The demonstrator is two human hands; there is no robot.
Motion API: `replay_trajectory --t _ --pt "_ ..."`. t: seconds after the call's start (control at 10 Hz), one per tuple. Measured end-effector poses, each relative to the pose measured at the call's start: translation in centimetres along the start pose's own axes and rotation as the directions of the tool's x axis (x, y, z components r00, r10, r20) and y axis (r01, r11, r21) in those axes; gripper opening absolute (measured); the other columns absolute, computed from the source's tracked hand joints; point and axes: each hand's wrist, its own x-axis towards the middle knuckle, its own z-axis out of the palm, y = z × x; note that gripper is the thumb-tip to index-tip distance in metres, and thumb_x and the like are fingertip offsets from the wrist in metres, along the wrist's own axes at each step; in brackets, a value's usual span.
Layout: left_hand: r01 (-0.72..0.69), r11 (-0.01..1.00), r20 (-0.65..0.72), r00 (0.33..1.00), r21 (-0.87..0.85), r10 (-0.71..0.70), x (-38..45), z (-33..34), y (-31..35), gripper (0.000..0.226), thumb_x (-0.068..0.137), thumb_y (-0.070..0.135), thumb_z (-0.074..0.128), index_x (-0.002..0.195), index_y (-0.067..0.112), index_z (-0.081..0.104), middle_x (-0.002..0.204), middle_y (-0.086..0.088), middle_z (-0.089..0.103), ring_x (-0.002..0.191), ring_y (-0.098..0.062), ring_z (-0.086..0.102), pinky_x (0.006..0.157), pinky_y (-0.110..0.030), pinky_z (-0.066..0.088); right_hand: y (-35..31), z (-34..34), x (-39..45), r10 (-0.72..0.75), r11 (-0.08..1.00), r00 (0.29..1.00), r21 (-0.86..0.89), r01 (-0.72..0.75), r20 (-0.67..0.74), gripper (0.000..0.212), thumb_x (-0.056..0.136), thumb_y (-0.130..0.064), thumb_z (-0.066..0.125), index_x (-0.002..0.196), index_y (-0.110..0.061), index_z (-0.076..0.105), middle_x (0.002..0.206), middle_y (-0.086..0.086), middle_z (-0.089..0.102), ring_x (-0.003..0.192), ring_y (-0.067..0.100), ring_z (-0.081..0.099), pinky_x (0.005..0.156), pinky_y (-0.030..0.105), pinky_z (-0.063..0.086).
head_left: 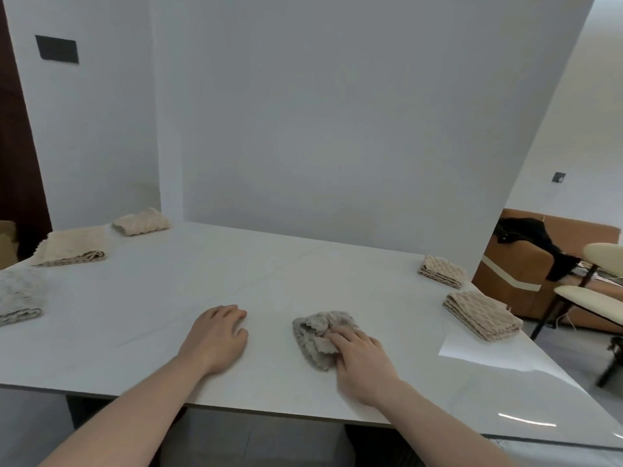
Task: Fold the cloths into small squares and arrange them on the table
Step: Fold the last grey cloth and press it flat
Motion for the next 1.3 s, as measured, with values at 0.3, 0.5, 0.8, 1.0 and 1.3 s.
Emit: replay_trajectory --t 0.3,0.5,0.8,1.0,1.3 --pt "-0.041 0.996 0.187 0.982 0.081 0.025 -3.4 1.6 8.5 0.069 0.099 0.051 0.023 0.163 0.027 0.01 0.171 0.003 0.0 0.157 -0.03 -0.009 0.126 -0.052 -0.006 10.8 -2.8 -6.8 0.258 0.963 0.965 -0.075 -0.261 -0.044 0.062 0.091 -0.016 0.047 0.146 -0.043 0.042 0.15 -0.014 0.048 0.134 0.019 0.048 0.104 0.038 0.044" --pt "-0.041 0.992 0.19 0.982 0.12 0.018 -4.6 2.8 10.8 0.076 0.097 0.059 0.019 0.163 0.026 0.003 0.171 0.003 -0.007 0.156 -0.031 -0.015 0.126 -0.051 -0.008 17.5 -4.7 -12.4 0.5 0.848 0.862 -0.154 -0.507 -0.08 0.067 0.087 -0.012 0.048 0.149 -0.036 0.041 0.15 -0.008 0.048 0.13 0.021 0.05 0.098 0.039 0.05" --pt "-0.038 0.991 0.172 0.985 0.125 0.016 -4.7 2.8 10.8 0.075 0.097 0.059 0.018 0.163 0.027 0.004 0.171 0.003 -0.005 0.156 -0.03 -0.012 0.126 -0.05 -0.006 22.2 -5.5 -16.2 0.683 0.705 0.723 -0.164 -0.69 -0.106 0.068 0.088 -0.011 0.044 0.153 -0.031 0.038 0.148 -0.001 0.049 0.13 0.026 0.05 0.094 0.043 0.052" --pt "-0.038 0.993 0.166 0.986 0.114 0.018 -4.6 2.8 10.7 0.076 0.096 0.06 0.018 0.163 0.027 0.004 0.171 0.003 -0.005 0.157 -0.03 -0.012 0.126 -0.051 -0.006 19.8 -5.4 -14.8 0.684 0.719 0.719 -0.055 -0.693 -0.126 0.065 0.09 -0.031 0.039 0.155 -0.024 0.034 0.162 0.002 0.034 0.149 0.029 0.028 0.122 0.05 0.024" --pt "-0.04 0.997 0.162 0.986 0.072 0.028 -4.7 2.4 10.3 0.078 0.093 0.061 0.022 0.163 0.028 0.009 0.171 0.005 0.001 0.157 -0.027 -0.008 0.127 -0.048 -0.004 9.4 -3.3 -8.6 0.318 0.945 0.94 0.119 -0.304 -0.127 0.057 0.094 -0.025 0.049 0.15 -0.032 0.042 0.164 -0.004 0.028 0.151 0.019 0.023 0.125 0.038 0.019"
